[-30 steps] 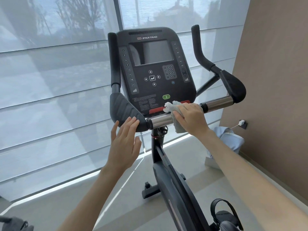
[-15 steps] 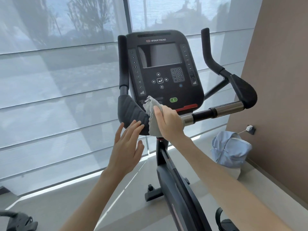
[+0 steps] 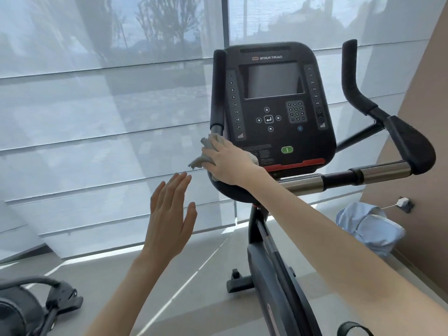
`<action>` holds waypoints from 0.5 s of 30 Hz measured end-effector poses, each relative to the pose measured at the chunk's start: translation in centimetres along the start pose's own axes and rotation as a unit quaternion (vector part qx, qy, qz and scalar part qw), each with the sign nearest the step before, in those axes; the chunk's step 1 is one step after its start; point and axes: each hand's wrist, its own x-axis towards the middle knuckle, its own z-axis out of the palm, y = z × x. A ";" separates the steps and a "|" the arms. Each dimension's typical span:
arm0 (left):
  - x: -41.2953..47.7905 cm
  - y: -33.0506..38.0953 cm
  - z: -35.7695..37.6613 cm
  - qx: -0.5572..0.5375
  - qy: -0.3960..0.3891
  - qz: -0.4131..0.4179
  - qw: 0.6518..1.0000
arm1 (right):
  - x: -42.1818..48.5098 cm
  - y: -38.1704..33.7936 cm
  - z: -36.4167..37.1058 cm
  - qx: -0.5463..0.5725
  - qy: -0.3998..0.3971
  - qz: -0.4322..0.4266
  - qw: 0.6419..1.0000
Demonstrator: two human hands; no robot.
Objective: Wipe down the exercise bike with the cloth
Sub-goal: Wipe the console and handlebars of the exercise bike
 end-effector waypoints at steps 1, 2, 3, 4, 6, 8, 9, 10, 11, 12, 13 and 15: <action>0.1 0.0 -0.1 -0.003 0.004 -0.001 1.000 | -0.6 -0.1 0.0 -0.009 0.007 -0.009 1.000; 0.1 0.1 -0.1 -0.005 0.007 0.000 1.000 | -1.2 -0.2 0.1 -0.015 0.012 -0.017 1.000; 0.2 0.2 -0.2 -0.006 0.009 0.003 1.000 | -2.0 -0.4 0.2 -0.020 0.014 -0.021 0.999; 0.3 0.3 -0.2 -0.007 0.009 0.007 1.000 | -2.8 -0.5 0.4 -0.026 0.016 -0.024 0.999; 0.6 0.7 0.0 -0.010 0.006 0.012 1.000 | -4.4 -0.6 0.8 -0.045 0.024 -0.030 0.998; 0.9 1.2 0.2 -0.013 -0.001 0.017 1.000 | -6.1 -0.5 1.0 -0.054 0.041 -0.041 0.997; 1.0 1.5 0.4 -0.014 -0.005 0.021 1.000 | -6.9 -0.4 1.1 -0.054 0.052 -0.046 0.996; 1.1 1.8 0.6 -0.016 -0.008 0.025 1.000 | -7.8 -0.3 1.2 -0.054 0.063 -0.051 0.995; 1.3 2.1 0.8 -0.018 -0.013 0.029 0.999 | -8.6 0.0 1.4 -0.059 0.073 -0.055 0.994; 1.4 2.5 1.0 -0.020 -0.018 0.032 0.999 | -9.5 0.3 1.5 -0.067 0.080 -0.056 0.993; 1.6 2.9 1.2 -0.022 -0.022 0.036 0.999 | -10.3 0.7 1.7 -0.075 0.083 -0.051 0.992; 1.9 3.6 1.7 -0.019 -0.033 0.049 0.998 | -11.8 1.5 1.8 -0.087 0.085 -0.026 0.992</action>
